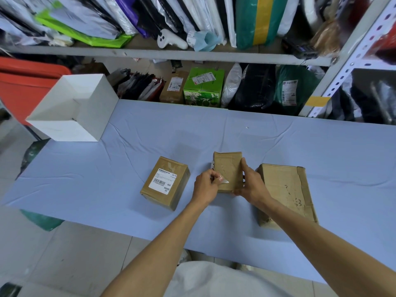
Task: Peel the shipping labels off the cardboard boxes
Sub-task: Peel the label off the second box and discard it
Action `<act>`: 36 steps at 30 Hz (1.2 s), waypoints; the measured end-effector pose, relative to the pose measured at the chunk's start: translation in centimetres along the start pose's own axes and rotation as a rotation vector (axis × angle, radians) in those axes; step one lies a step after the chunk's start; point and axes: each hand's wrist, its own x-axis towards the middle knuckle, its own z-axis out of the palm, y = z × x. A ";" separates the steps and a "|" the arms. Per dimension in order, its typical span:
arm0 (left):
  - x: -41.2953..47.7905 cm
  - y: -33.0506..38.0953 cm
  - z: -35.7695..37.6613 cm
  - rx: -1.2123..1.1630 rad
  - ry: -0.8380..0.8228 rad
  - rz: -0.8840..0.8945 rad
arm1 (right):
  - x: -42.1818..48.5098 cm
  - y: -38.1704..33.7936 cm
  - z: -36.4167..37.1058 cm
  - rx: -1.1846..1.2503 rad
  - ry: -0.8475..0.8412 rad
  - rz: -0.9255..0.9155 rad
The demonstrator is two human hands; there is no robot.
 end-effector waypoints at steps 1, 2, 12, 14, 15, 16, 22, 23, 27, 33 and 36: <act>0.0 0.0 0.0 -0.003 -0.003 -0.003 | 0.0 0.0 0.0 0.004 -0.001 0.004; -0.1 -0.1 0.0 -0.006 -0.004 -0.005 | 0.0 0.0 0.0 0.009 -0.004 0.007; -0.4 -0.1 -0.1 0.030 -0.011 -0.020 | -0.4 -0.1 0.0 0.001 -0.004 0.004; -0.4 -0.1 -0.1 0.027 -0.011 -0.019 | -0.5 -0.1 0.0 0.002 -0.002 0.005; -0.4 -0.1 -0.1 0.024 -0.009 -0.015 | -0.5 -0.1 0.0 0.005 -0.001 0.006; -0.4 -0.1 -0.1 0.023 -0.006 -0.012 | -0.5 -0.1 0.0 0.008 0.000 0.005; -0.5 -0.2 0.0 0.047 0.007 -0.009 | -0.7 -0.1 0.0 0.014 0.003 -0.017; -0.4 -0.2 -0.1 0.047 0.010 -0.009 | -0.7 -0.1 0.0 0.014 0.002 -0.015; -0.4 -0.2 -0.2 0.048 0.002 -0.014 | -0.6 -0.3 -0.1 0.010 -0.001 -0.012; -0.3 -0.1 -0.1 0.041 -0.011 -0.019 | -0.6 -0.4 -0.1 0.013 0.001 0.001; -0.3 0.0 0.0 0.042 0.004 -0.021 | -0.6 -0.4 0.0 0.032 0.006 0.026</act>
